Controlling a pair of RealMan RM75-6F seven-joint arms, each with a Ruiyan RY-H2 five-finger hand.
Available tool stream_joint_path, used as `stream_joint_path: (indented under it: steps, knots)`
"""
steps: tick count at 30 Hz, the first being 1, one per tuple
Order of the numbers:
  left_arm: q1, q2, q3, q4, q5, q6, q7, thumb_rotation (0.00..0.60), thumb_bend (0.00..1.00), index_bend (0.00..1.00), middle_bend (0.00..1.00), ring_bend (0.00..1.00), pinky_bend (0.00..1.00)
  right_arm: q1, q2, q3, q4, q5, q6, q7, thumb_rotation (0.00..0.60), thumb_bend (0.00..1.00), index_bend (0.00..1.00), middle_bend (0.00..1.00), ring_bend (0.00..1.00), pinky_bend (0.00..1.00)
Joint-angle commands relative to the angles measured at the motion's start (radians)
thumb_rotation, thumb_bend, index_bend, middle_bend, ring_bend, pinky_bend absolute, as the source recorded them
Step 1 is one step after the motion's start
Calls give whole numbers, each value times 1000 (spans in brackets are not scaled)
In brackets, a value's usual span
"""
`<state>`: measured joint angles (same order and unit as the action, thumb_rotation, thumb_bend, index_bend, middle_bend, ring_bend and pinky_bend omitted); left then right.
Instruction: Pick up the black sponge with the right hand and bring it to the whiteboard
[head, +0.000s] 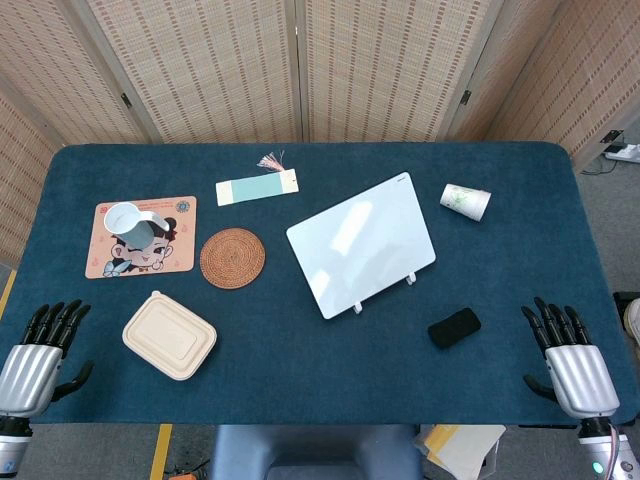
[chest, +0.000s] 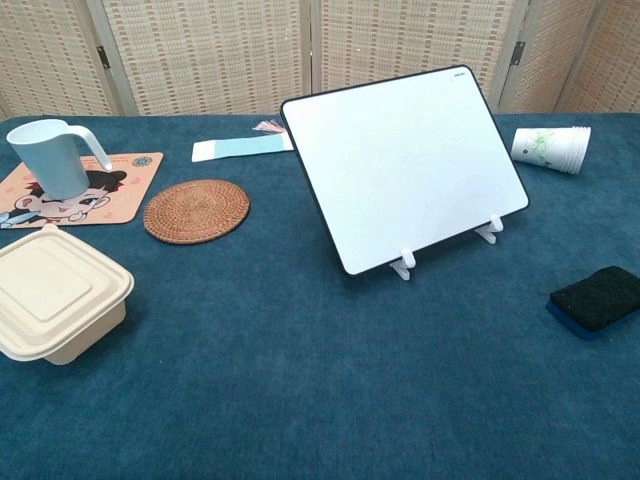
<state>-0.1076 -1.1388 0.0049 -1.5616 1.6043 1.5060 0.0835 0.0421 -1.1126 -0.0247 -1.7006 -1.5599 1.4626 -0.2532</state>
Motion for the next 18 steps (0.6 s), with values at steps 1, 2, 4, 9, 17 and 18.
stream_joint_path:
  steps: [1,2,4,9,17,18]
  knots:
    - [-2,-1,0,-1,-1,-4,1,600,370,59,95,64,44,3,1,-2,0,1,-9,-1,600,187,0,0,0,0]
    - [-2,-1,0,-1,-1,-5,4,600,370,59,95,64,45,4,1,-3,1,1,-13,-1,600,187,0,0,0,0]
    - [-2,-3,0,-2,-1,-4,11,600,369,59,95,64,45,5,1,-6,0,-1,-18,-4,600,188,0,0,0,0]
    - [1,-4,4,-3,11,6,10,600,370,59,96,64,45,19,-6,-10,3,-15,-42,-13,600,187,0,0,0,0]
    - [-2,2,-2,1,-16,-13,-15,600,370,59,95,64,46,155,24,9,14,-43,-228,26,600,187,46,0,0,0]
    - [-1,2,-2,1,-16,-11,-15,600,370,59,95,65,46,168,31,14,7,-31,-249,16,600,187,99,0,0,0]
